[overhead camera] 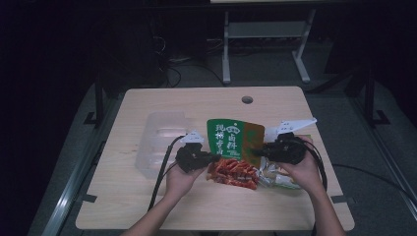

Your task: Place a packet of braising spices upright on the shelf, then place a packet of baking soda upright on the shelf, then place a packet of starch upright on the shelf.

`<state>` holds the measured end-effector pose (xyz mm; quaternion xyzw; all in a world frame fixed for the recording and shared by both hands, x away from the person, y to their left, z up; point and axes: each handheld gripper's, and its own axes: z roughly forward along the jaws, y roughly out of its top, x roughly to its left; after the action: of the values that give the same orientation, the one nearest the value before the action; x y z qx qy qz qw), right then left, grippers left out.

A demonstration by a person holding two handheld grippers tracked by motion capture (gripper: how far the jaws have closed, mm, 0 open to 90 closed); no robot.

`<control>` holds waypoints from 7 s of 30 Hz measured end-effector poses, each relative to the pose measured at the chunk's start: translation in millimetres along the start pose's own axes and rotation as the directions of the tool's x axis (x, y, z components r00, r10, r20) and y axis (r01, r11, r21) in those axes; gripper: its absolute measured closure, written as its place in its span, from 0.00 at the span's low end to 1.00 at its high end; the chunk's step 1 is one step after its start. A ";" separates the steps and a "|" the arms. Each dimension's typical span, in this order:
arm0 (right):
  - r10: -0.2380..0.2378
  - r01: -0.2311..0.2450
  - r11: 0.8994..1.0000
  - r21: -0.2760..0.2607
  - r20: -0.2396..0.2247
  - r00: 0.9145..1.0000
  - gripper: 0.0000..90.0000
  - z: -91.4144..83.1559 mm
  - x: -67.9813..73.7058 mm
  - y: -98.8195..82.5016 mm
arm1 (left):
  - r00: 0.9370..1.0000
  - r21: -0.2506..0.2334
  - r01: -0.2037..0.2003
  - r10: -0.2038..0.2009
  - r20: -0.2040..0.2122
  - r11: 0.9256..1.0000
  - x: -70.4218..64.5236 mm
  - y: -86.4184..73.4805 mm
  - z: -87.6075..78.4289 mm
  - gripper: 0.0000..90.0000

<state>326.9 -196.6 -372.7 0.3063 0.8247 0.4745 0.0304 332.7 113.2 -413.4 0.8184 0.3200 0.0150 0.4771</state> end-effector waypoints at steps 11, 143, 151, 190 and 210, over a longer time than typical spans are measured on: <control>0.007 -0.006 0.999 0.046 -0.023 1.000 0.89 29.8 4.6 -3.9 | 0.998 0.008 -0.063 0.064 -0.023 0.998 -5.9 -0.8 -4.4 0.95; 0.013 -0.017 0.996 -0.086 -0.046 0.999 0.99 229.0 17.2 162.0 | 0.966 0.022 -0.251 0.252 -0.056 0.968 -36.1 -55.1 -55.9 0.30; 0.017 -0.019 0.998 -0.061 -0.038 0.999 0.99 227.0 9.5 155.9 | 0.967 0.029 -0.248 0.249 -0.058 0.968 -36.0 -55.0 -55.2 0.30; 0.047 -0.047 0.999 0.010 0.001 0.999 0.63 137.0 -8.3 126.9 | 0.963 0.054 -0.260 0.263 -0.057 0.964 -35.3 -55.4 -50.7 0.30; 0.058 -0.058 0.997 0.048 0.010 0.998 0.59 98.9 -8.7 100.9 | 0.966 0.048 -0.250 0.253 -0.060 0.967 -36.4 -56.0 -49.3 0.29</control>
<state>415.7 -89.1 -348.1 0.3330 0.8265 0.4537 0.0128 259.0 150.7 -420.7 0.8608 0.2294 0.0960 0.4441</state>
